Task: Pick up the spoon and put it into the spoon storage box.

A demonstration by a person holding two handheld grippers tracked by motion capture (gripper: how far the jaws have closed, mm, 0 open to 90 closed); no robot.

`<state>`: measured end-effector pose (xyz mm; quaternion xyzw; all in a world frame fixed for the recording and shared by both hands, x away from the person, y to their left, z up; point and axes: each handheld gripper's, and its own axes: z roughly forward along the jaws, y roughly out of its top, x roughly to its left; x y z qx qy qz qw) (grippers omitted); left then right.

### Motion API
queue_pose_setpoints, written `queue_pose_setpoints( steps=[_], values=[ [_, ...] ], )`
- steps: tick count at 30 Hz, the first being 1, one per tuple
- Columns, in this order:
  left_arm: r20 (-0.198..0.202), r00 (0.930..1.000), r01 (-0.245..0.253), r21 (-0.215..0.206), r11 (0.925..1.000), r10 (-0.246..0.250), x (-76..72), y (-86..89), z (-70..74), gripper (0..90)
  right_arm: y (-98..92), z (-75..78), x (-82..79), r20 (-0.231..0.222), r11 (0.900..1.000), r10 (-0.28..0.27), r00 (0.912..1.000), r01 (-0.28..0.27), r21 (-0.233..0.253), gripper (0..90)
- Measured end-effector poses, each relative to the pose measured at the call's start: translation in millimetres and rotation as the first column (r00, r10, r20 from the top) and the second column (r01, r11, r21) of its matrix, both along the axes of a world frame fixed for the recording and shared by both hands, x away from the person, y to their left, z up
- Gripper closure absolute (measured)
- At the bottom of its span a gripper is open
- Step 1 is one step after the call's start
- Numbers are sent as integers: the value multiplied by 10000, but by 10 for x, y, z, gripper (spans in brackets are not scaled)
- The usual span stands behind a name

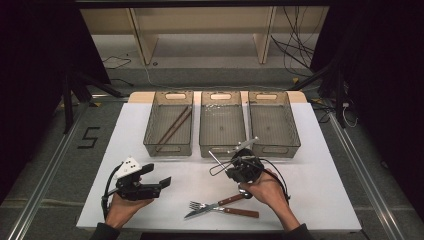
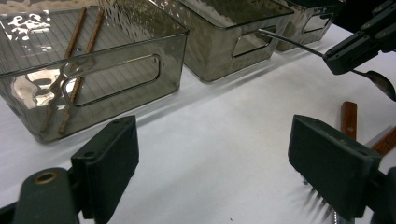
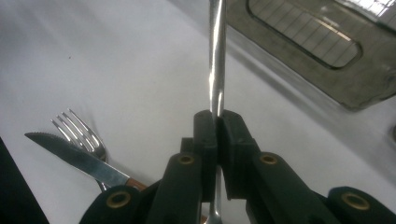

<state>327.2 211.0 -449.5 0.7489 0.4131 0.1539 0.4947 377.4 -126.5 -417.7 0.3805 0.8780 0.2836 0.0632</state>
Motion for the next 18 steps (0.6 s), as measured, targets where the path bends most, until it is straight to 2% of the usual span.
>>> queue_pose_setpoints(
  steps=[18],
  values=[
    [91,10000,23,-83,10000,-22,-12,11,8,160,-31,230,152,536,9978,-266,9982,232,626,861]
  ],
)
